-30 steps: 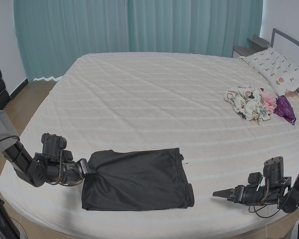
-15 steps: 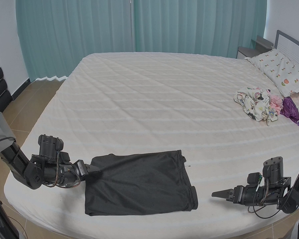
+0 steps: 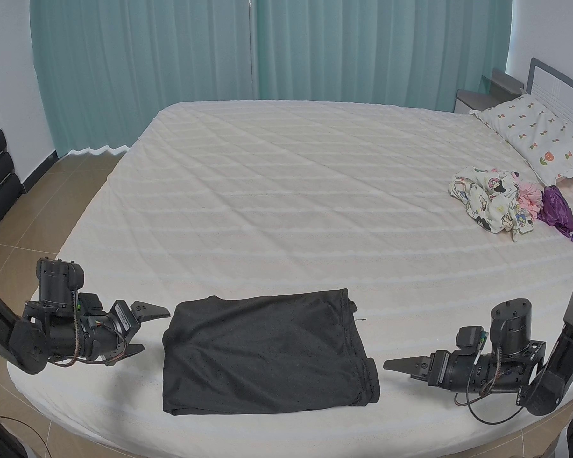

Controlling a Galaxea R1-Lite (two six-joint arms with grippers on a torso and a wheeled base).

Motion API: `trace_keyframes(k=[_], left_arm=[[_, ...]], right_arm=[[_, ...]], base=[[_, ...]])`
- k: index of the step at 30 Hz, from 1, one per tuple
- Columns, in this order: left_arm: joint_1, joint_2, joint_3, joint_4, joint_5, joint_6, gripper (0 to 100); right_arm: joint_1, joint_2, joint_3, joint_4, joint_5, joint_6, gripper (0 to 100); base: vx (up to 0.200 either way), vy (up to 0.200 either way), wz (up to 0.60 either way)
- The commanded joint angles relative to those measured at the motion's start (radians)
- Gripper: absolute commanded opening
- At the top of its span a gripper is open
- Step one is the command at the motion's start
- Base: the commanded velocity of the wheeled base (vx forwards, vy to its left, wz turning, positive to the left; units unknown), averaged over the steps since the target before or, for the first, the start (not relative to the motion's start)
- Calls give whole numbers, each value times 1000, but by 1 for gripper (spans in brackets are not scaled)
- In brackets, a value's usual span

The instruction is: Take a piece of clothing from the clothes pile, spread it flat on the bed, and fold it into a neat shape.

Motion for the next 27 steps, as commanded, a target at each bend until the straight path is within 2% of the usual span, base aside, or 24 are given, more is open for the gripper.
trace_keyframes(k=[1, 4, 11, 12, 20, 27], left_arm=[[13, -111, 75, 0, 16, -98, 100], [13, -106, 80, -1, 26, -123, 100], [13, -106, 88, -1, 31, -129, 100], [13, -105, 88, -1, 31, -129, 100], [13, -85, 89, 0, 31, -130, 100], [13, -71, 94, 0, 31, -129, 100]], right_arm=[[79, 157, -24, -110, -28, 15, 100], [107, 198, -22, -182, -58, 6, 100], [147, 260, -73, -185, -60, 0, 100], [150, 272, -77, -185, -60, -2, 0], [171, 252, -31, -198, -61, -20, 0], [148, 214, 49, -201, -60, -69, 0]], base=[[0, 0, 0], [0, 0, 0], [0, 0, 0], [0, 0, 0], [0, 0, 0], [0, 0, 0]])
